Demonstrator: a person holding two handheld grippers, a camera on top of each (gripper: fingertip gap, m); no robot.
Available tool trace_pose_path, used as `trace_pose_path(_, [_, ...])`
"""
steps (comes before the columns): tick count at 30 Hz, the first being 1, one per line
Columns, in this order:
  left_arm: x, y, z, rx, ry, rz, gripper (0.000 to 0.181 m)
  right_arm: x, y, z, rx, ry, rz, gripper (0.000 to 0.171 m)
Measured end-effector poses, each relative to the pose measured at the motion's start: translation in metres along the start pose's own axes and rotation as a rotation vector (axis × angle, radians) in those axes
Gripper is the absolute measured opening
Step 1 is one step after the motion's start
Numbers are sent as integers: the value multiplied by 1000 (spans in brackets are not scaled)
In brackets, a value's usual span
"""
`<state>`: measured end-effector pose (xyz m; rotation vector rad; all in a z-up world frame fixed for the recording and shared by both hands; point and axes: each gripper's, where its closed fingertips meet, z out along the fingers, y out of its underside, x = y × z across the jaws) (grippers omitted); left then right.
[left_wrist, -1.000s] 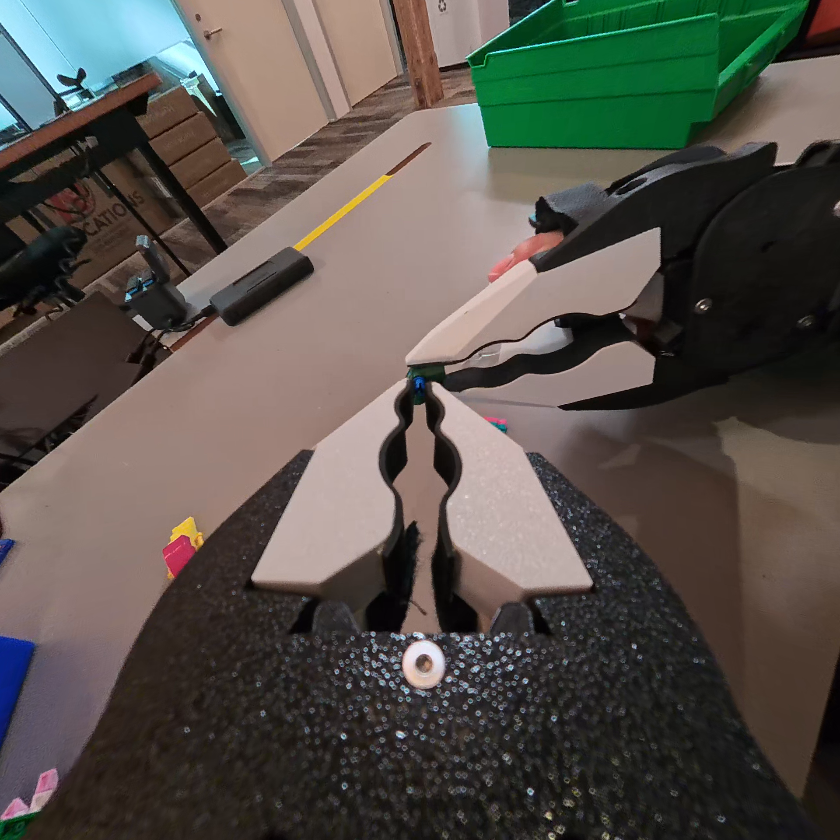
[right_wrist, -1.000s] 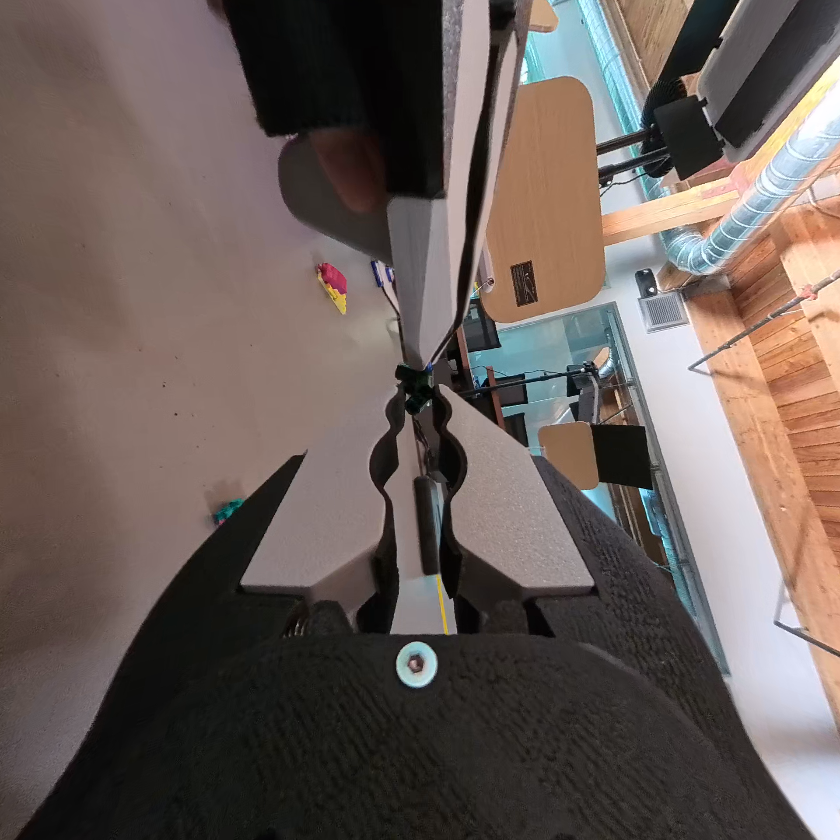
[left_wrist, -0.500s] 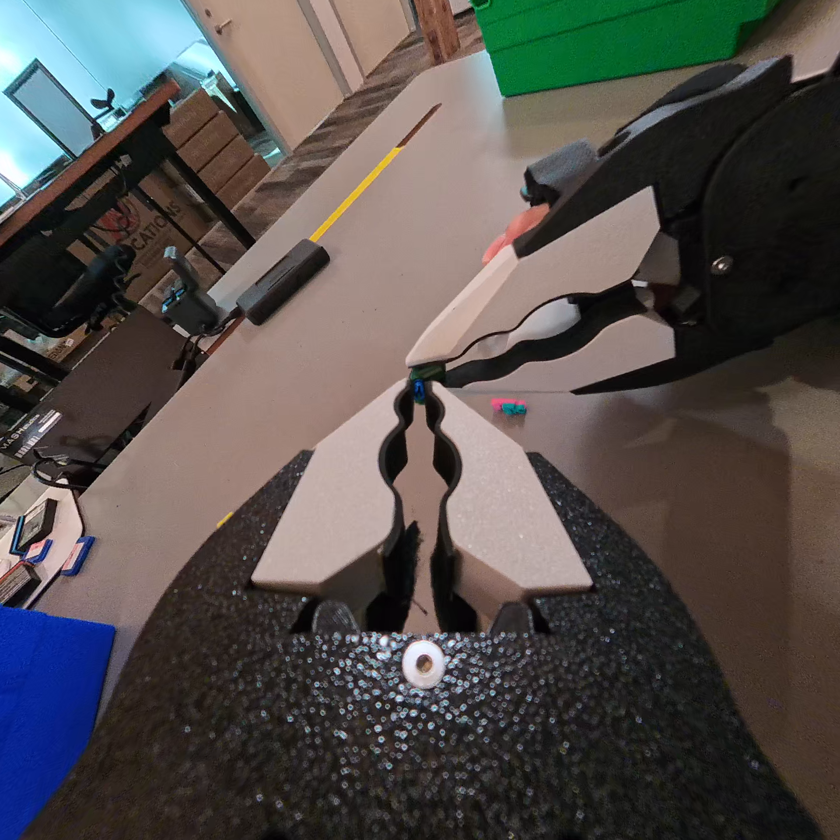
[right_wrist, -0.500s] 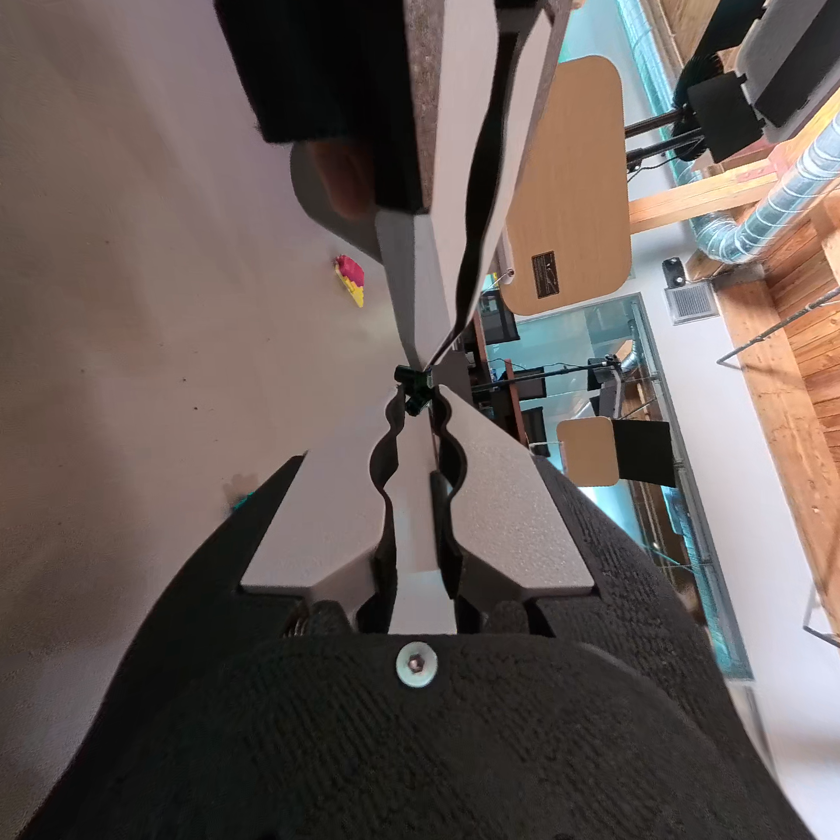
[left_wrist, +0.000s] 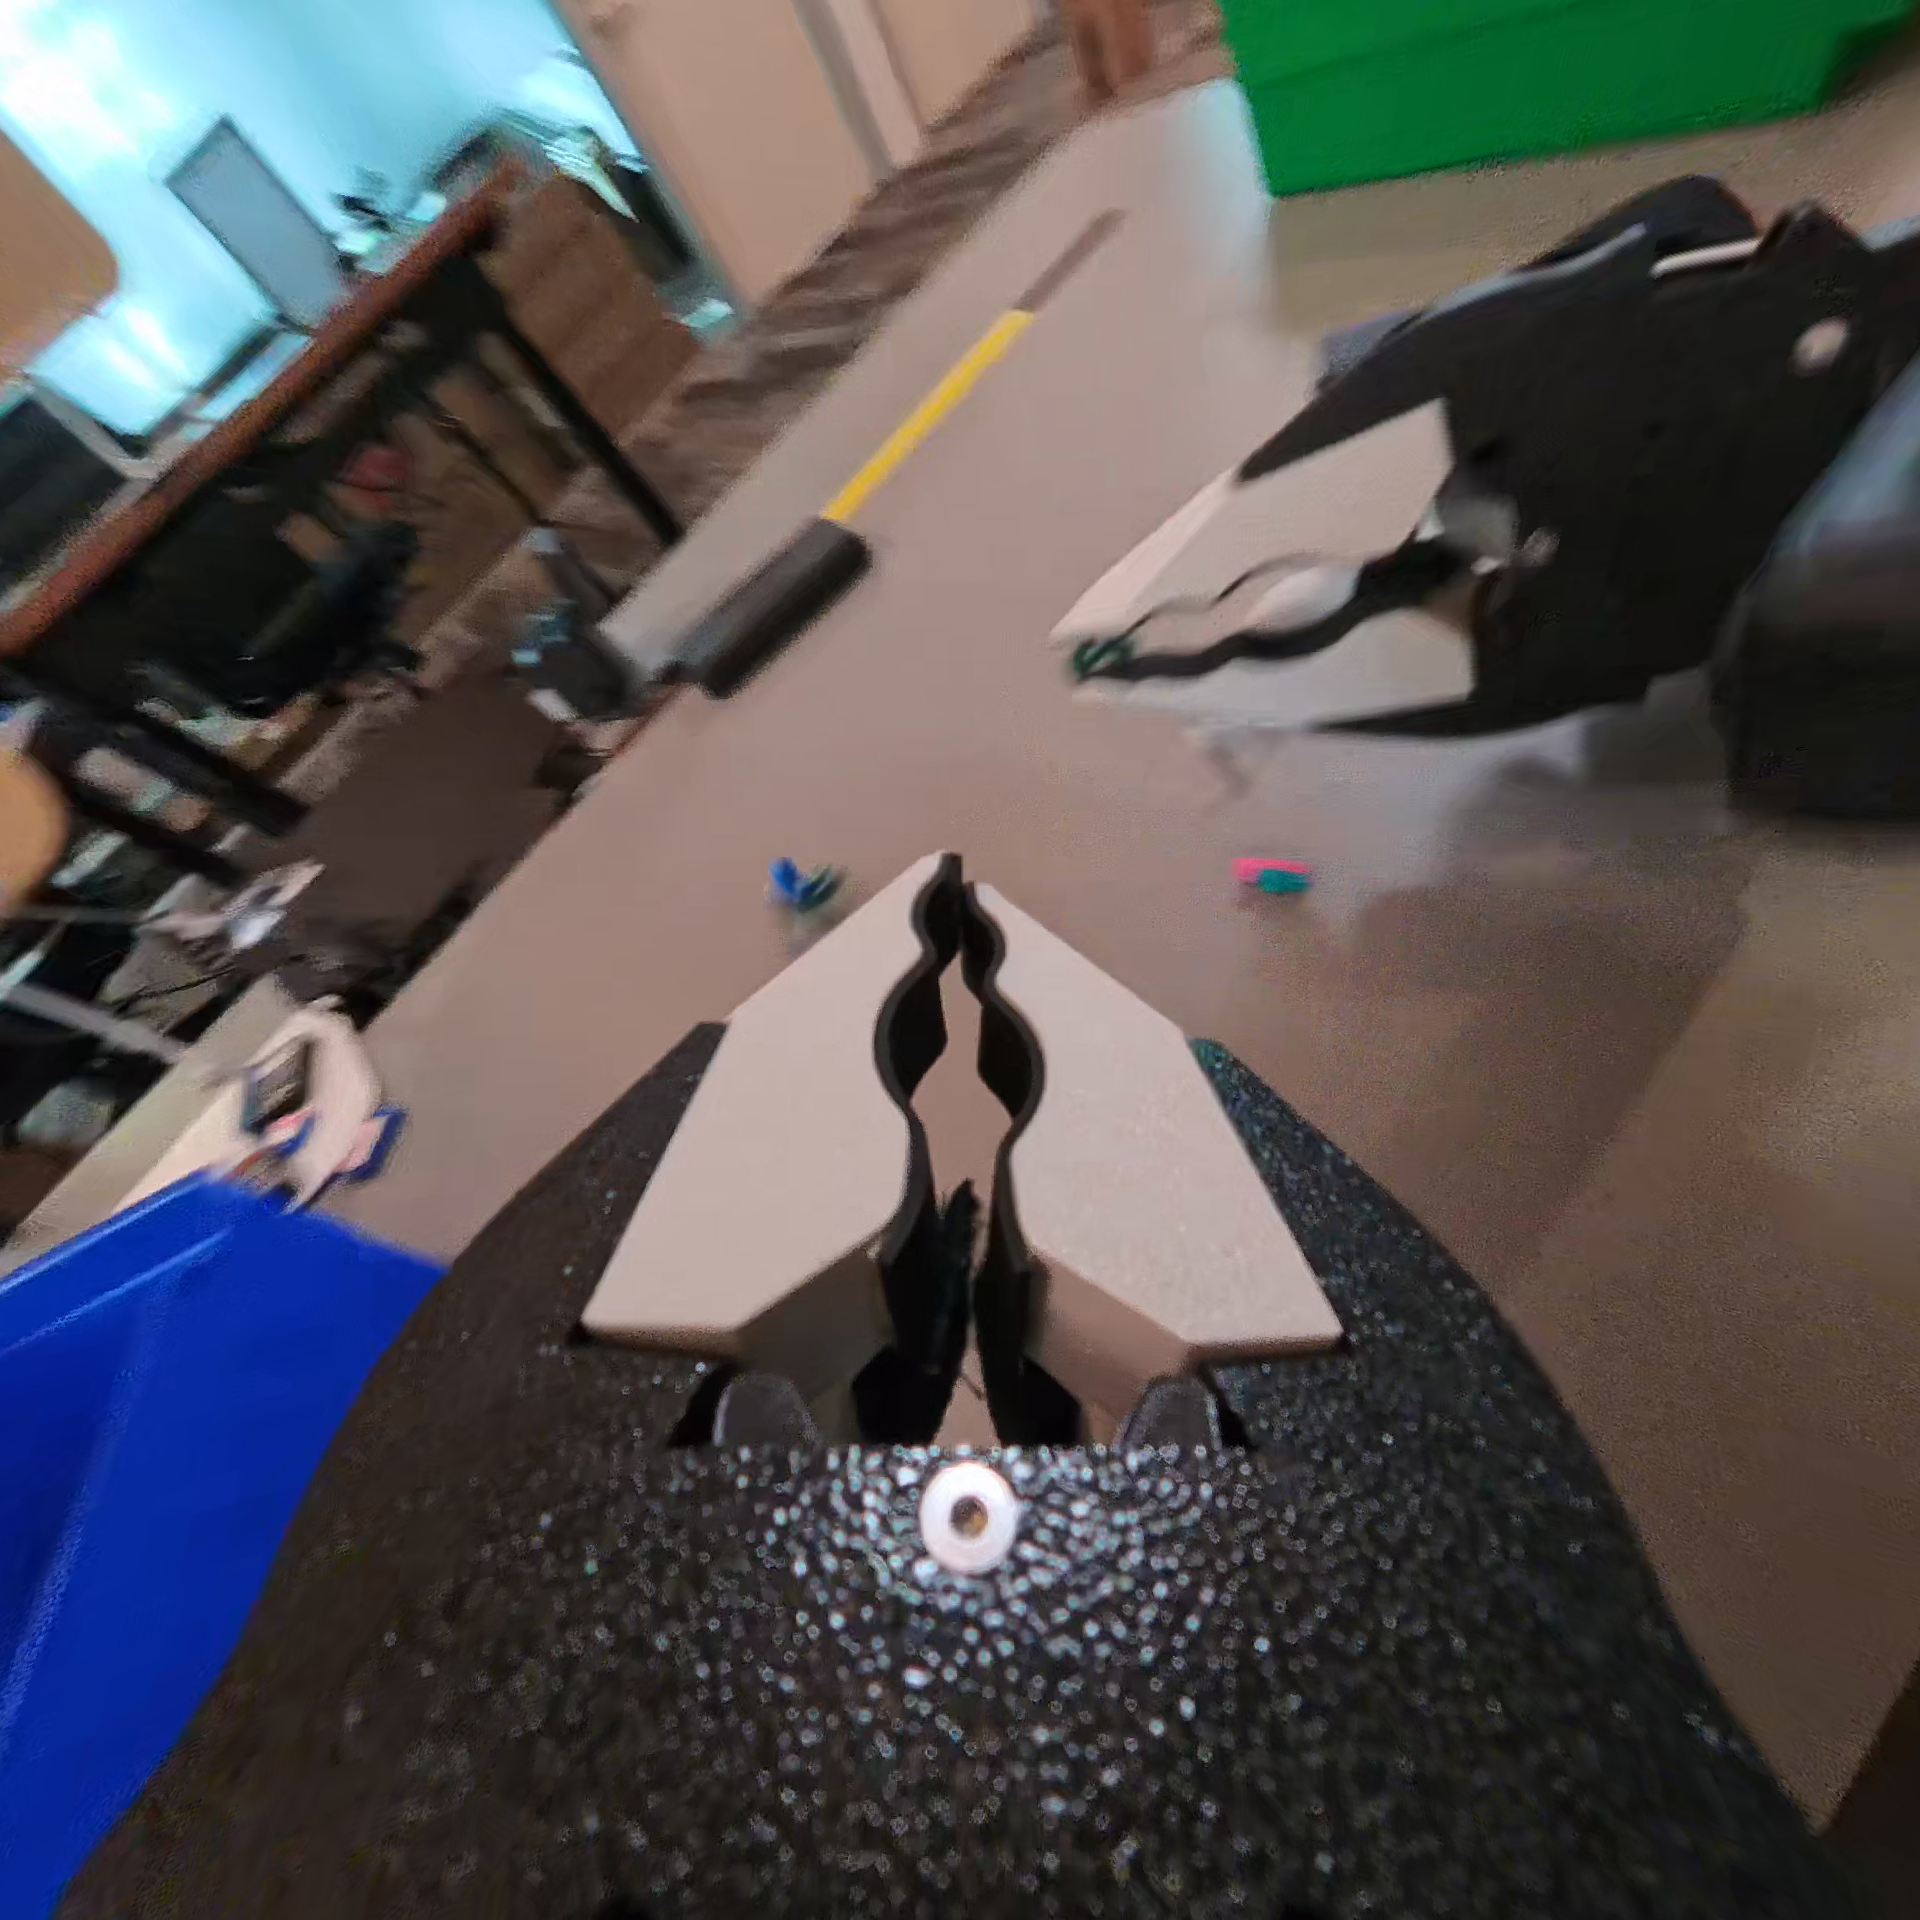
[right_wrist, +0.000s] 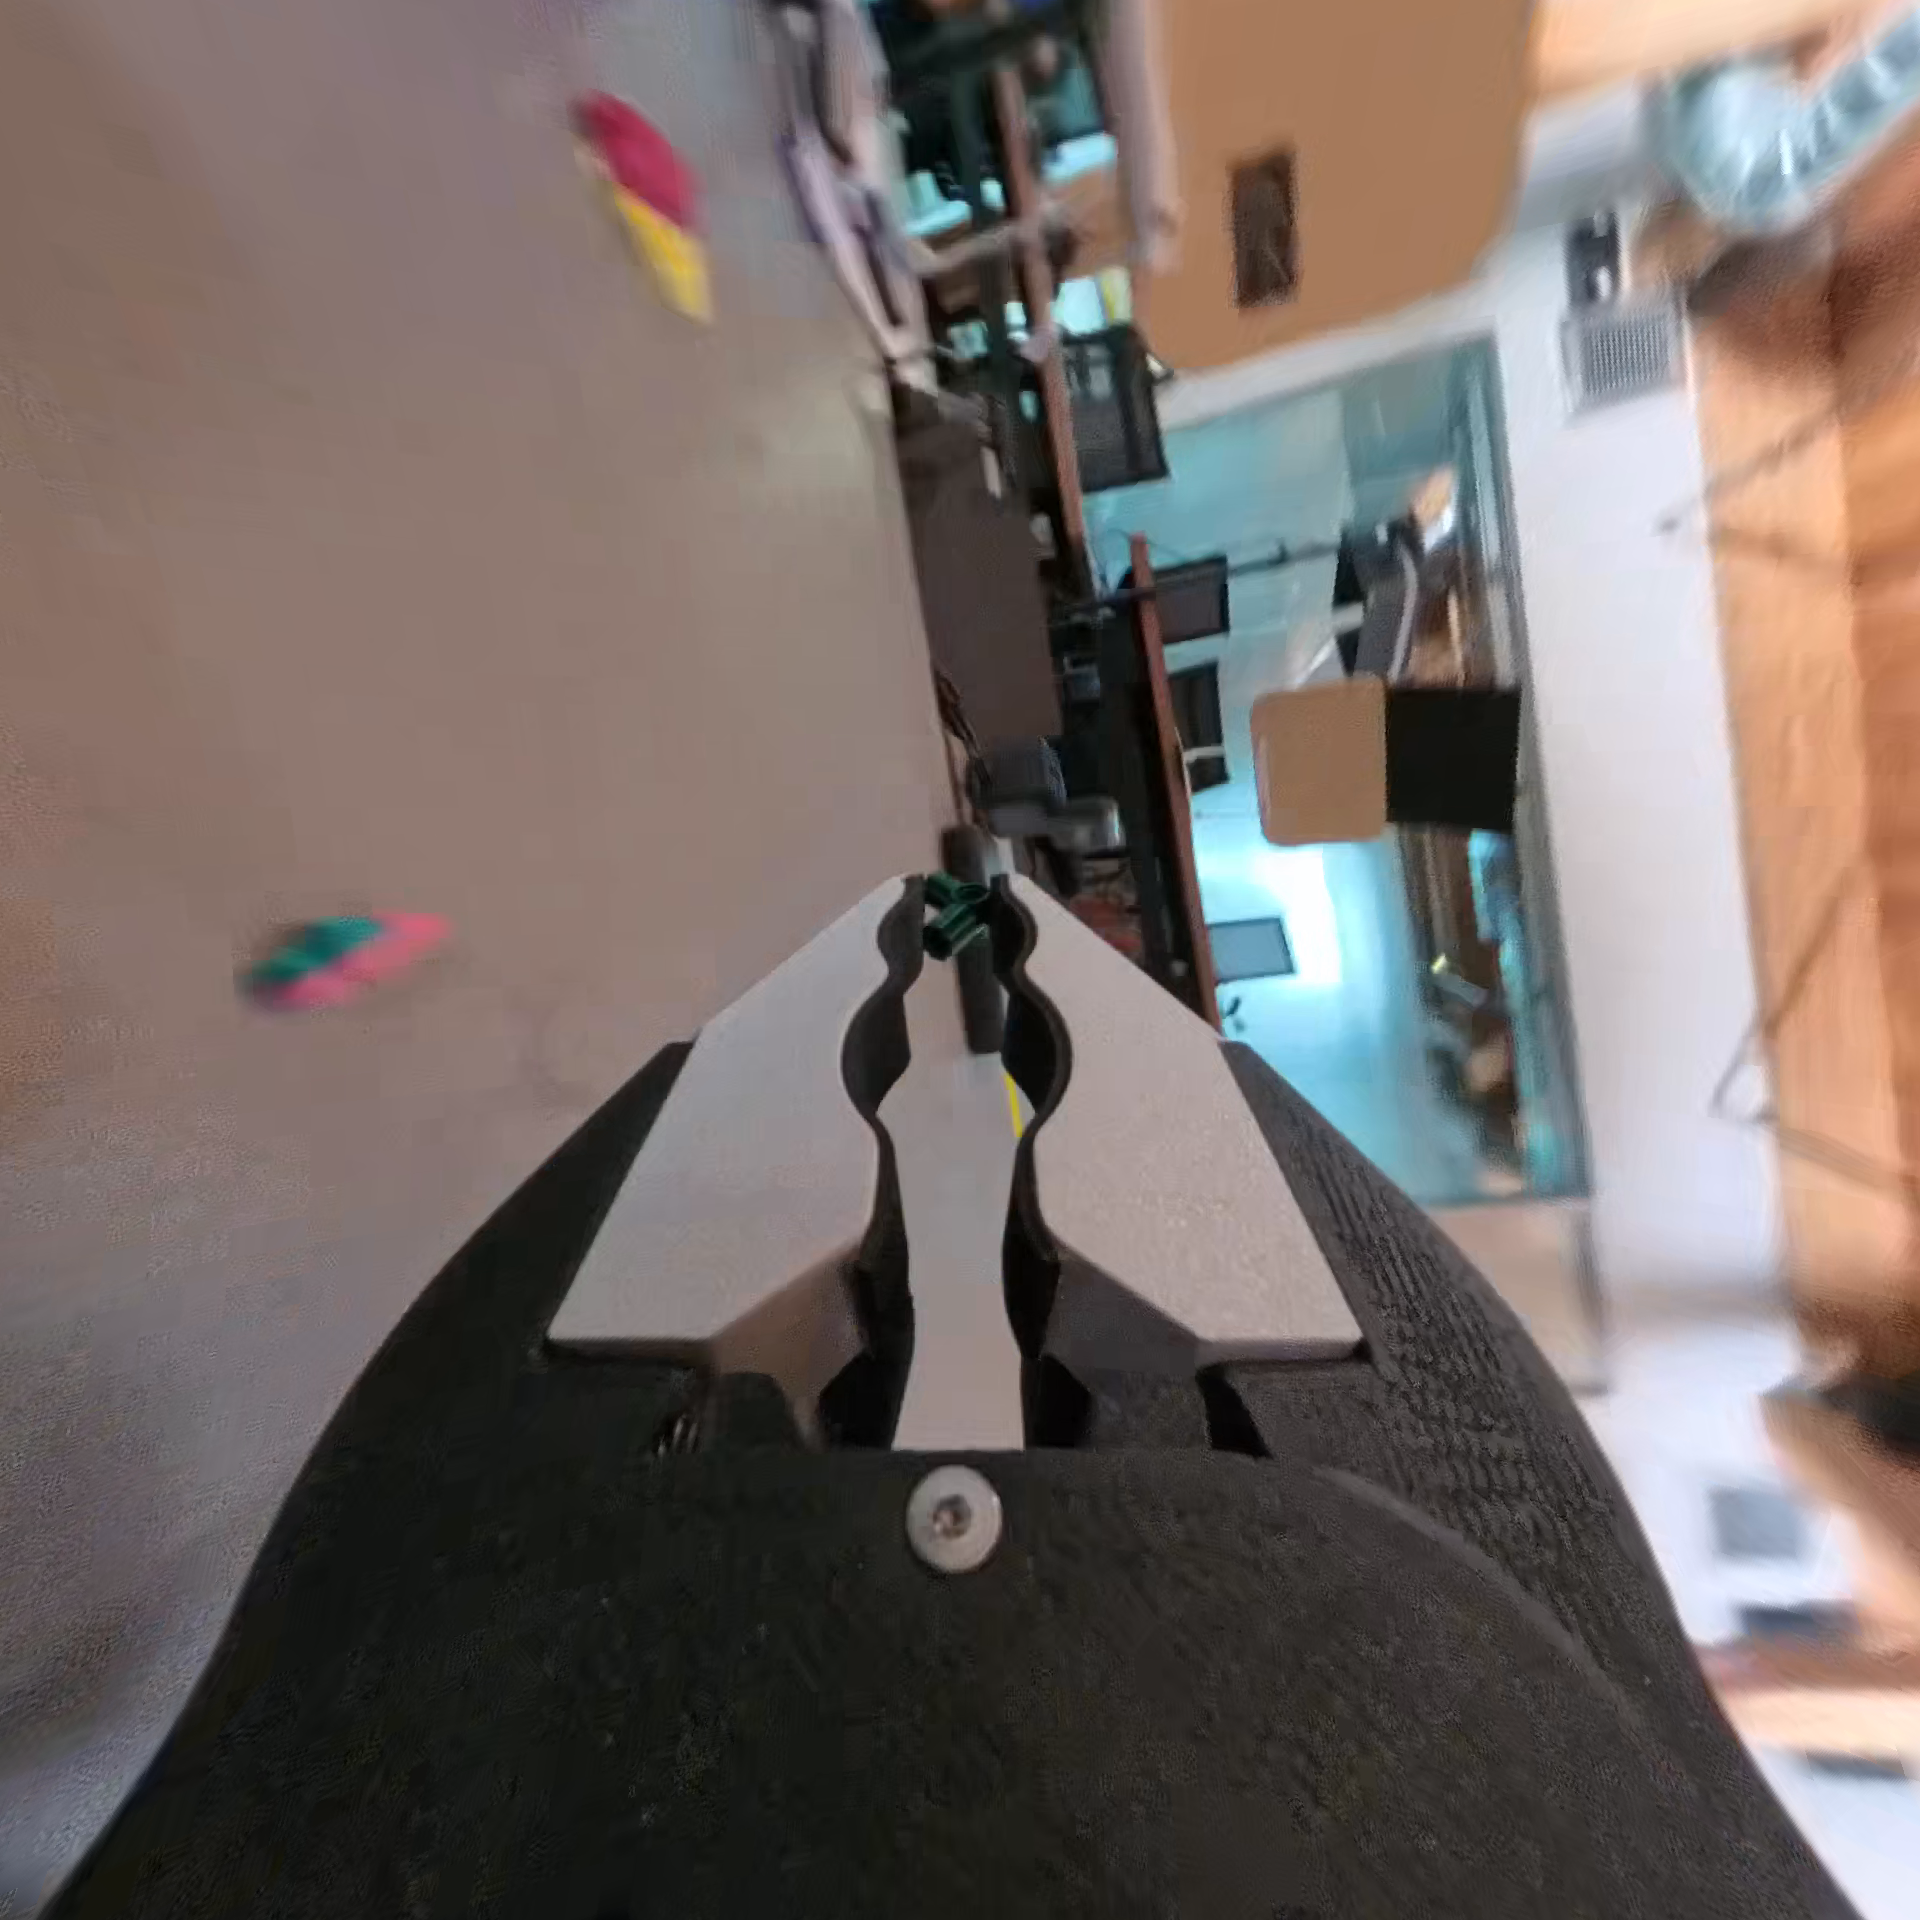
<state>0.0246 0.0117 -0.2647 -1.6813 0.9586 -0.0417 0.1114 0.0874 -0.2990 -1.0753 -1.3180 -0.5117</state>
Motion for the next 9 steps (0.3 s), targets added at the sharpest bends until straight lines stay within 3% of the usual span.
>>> trace_pose_path(1, [-21,-4,-16,33,-34,-56,0,19,2,-5,36,26,149,10])
trace_pose_path(3, [-62,-8,-46,100,-112,-174,0,34,-4,-13,100,36,316,10])
trace_pose_path(6, [-123,17,-72,57,-269,-263,0,29,-15,-13,136,22,292,11])
trace_pose_path(9, [-150,51,-72,-50,-235,-331,0,17,-11,-7,123,-31,279,11])
